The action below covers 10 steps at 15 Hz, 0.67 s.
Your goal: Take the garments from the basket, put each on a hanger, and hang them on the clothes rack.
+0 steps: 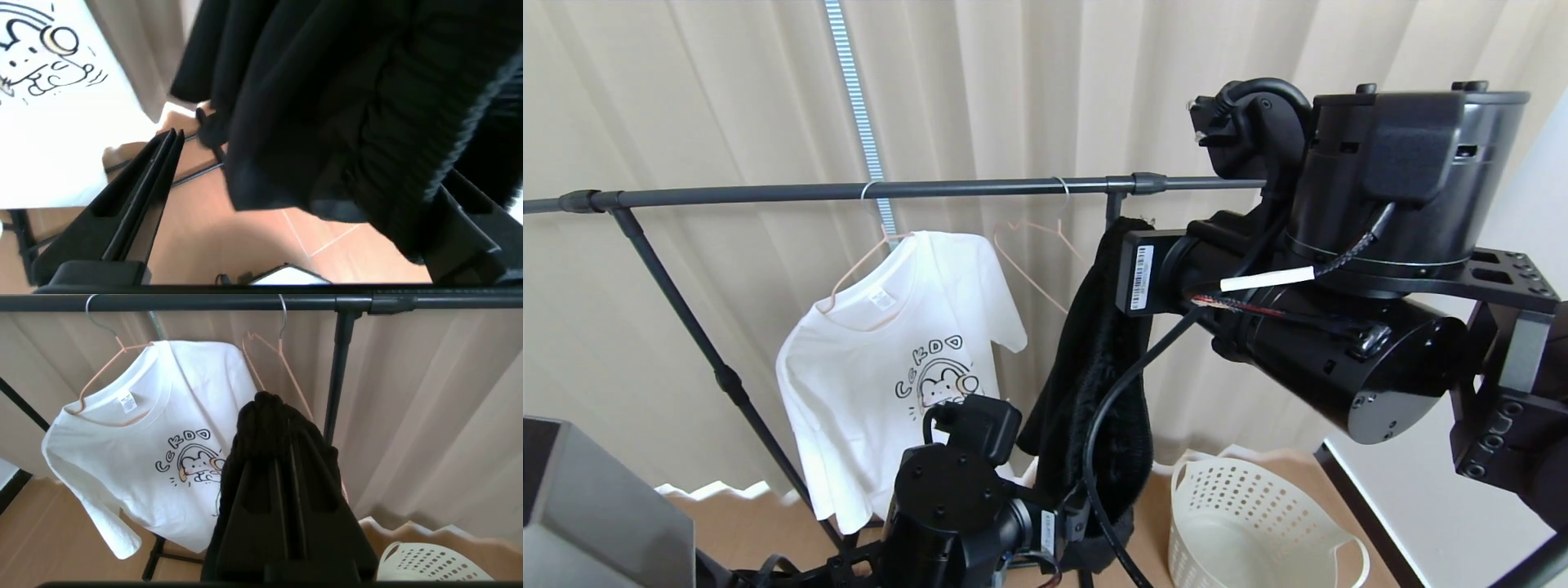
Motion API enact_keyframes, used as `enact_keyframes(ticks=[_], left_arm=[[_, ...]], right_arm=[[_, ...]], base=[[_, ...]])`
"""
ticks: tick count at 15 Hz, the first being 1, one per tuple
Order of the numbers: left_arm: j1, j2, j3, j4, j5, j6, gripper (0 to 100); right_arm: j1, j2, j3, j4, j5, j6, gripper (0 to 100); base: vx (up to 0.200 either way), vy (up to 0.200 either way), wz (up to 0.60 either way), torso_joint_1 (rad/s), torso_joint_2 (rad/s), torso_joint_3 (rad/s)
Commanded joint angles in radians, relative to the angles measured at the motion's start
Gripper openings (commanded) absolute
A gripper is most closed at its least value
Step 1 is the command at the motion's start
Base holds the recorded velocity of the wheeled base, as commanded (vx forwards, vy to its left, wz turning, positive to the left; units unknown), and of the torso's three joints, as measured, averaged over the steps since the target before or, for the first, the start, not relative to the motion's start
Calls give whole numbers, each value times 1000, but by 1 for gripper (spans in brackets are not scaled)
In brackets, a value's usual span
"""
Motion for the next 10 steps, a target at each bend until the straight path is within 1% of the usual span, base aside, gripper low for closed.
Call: enact_keyframes(ticks=[1, 4, 6, 8, 10], left_arm=[[-9, -6, -5, -12, 0, 1, 100], [-35, -3, -11, -13, -1, -1, 100], [-71, 3, 1, -13, -1, 1, 100], [-71, 33, -8, -21, 2, 1, 100], [-71, 56, -5, -58, 5, 2, 100]], right_arm=[[2, 11, -6, -1, 0, 0, 0], [3, 31, -15, -1, 0, 0, 0], [3, 54, -54, -1, -2, 0, 0], [6, 69, -77, 1, -3, 1, 0], [16, 81, -89, 1, -12, 1, 0]], base=[[0, 0, 0, 0, 0, 0], [0, 0, 0, 0, 0, 0], [0, 0, 0, 0, 0, 0], [0, 0, 0, 0, 0, 0], [0, 0, 0, 0, 0, 0]])
